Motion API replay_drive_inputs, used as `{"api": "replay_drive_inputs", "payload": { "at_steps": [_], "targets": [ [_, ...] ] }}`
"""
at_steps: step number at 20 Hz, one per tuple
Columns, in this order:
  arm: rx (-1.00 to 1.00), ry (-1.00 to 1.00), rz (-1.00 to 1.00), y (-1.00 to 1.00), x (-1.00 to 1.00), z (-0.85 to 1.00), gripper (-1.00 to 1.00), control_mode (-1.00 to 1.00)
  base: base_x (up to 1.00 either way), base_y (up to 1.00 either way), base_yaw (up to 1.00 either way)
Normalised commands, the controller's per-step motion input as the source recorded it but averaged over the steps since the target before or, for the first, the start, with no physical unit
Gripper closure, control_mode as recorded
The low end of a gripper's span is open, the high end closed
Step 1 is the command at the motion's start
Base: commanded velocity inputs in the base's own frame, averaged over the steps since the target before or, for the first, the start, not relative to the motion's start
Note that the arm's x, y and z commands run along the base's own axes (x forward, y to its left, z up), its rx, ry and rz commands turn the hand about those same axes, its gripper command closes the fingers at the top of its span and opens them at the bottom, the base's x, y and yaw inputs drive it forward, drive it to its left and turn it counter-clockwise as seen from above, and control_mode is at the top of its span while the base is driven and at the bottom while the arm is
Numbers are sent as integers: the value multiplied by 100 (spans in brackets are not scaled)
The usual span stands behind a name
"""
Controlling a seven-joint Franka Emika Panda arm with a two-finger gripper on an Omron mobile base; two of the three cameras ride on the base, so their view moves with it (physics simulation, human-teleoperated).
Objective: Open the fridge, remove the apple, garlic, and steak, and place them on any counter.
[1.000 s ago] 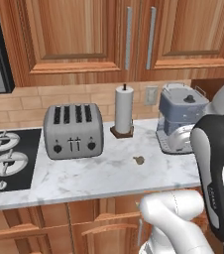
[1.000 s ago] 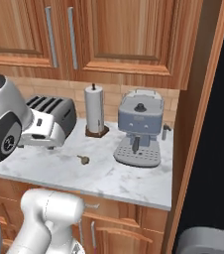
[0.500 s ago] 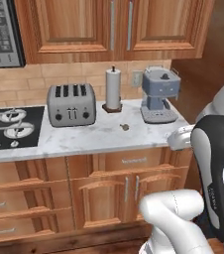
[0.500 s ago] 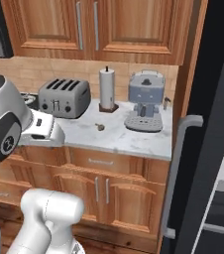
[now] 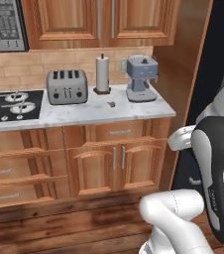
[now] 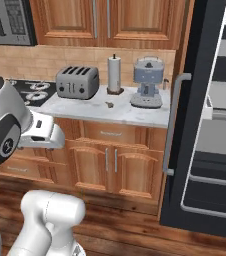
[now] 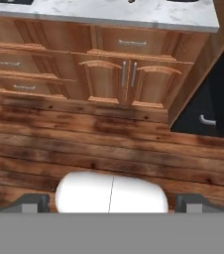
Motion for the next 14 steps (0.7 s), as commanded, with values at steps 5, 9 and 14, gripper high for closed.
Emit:
{"api": "replay_drive_inputs", "payload": {
  "at_steps": [5, 9, 14],
  "targets": [
    [0, 0, 0, 0, 0, 0, -100, 100, -18, -7, -5],
    [0, 0, 0, 0, 0, 0, -100, 100, 11, -15, -5],
    [0, 0, 0, 0, 0, 0, -100, 100, 14, -84, -11]
  ]
}}
